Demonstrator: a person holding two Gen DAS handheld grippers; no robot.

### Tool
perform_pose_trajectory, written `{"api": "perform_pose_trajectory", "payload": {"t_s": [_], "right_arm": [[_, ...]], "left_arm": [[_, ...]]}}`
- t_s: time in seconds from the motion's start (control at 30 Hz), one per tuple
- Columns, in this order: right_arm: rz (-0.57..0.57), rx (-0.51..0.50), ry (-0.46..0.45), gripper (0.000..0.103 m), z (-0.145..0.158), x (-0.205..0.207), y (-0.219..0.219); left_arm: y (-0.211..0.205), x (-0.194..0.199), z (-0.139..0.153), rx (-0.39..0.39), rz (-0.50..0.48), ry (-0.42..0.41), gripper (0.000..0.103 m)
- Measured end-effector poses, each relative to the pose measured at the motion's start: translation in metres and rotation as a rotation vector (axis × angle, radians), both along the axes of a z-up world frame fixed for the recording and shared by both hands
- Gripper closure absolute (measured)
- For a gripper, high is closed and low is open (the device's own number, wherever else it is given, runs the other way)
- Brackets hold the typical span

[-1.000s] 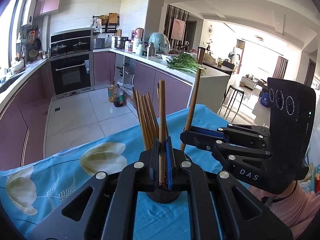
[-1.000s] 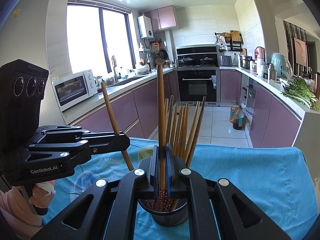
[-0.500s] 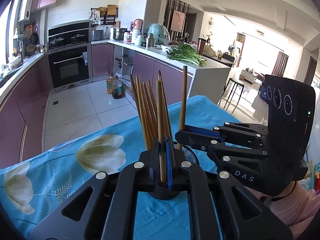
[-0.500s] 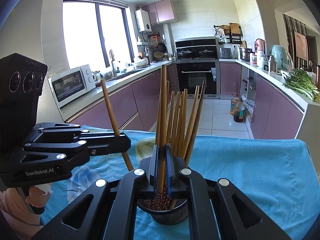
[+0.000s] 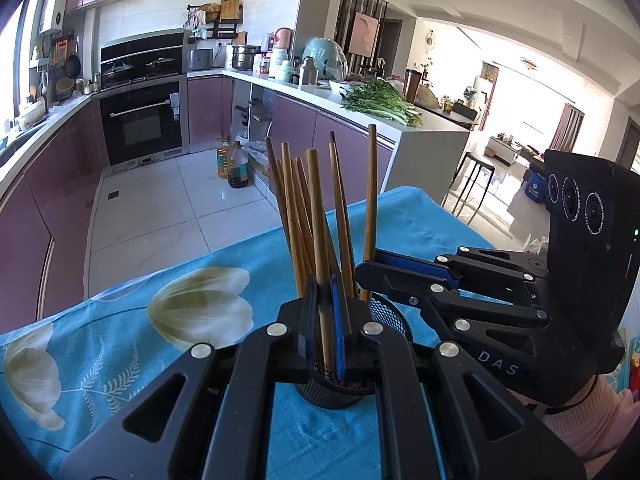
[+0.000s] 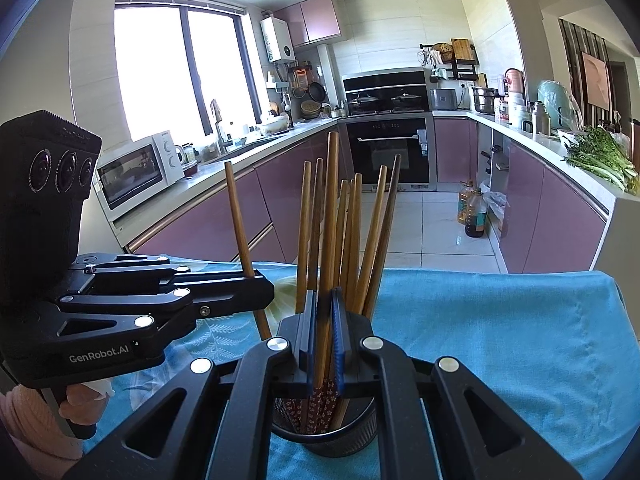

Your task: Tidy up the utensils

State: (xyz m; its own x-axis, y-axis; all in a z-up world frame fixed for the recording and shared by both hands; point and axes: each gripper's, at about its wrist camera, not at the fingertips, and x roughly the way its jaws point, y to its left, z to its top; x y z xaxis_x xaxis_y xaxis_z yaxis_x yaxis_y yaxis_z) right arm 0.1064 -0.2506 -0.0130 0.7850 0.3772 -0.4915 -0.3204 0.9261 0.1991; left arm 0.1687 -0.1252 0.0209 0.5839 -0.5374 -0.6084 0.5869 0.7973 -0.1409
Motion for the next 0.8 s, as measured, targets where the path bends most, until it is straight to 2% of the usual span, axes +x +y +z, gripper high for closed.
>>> {"api": "perform_pose_trajectory", "payload": {"t_s": [0.27, 0.53, 0.63, 0.7, 0.8], "right_arm": [[-0.008, 0.005, 0.013, 0.096, -0.003, 0.002, -0.002], [-0.007, -0.002, 0.018, 0.095, -0.007, -0.007, -0.003], [0.001, -0.002, 0.02, 0.086, -0.008, -0.012, -0.002], [0.003, -0.01, 0.01, 0.07, -0.007, -0.018, 0.001], [0.014, -0.012, -0.01, 0.052, -0.008, -0.03, 0.005]], "left_arm": [[-0.003, 0.007, -0.012, 0.021, 0.022, 0.012, 0.095], [0.005, -0.001, -0.021, 0.016, 0.018, 0.002, 0.075], [0.011, -0.008, -0.024, 0.013, 0.027, -0.013, 0.072], [0.019, -0.015, -0.024, 0.003, 0.04, -0.025, 0.066], [0.035, -0.024, -0.025, -0.012, 0.092, -0.054, 0.052]]}}
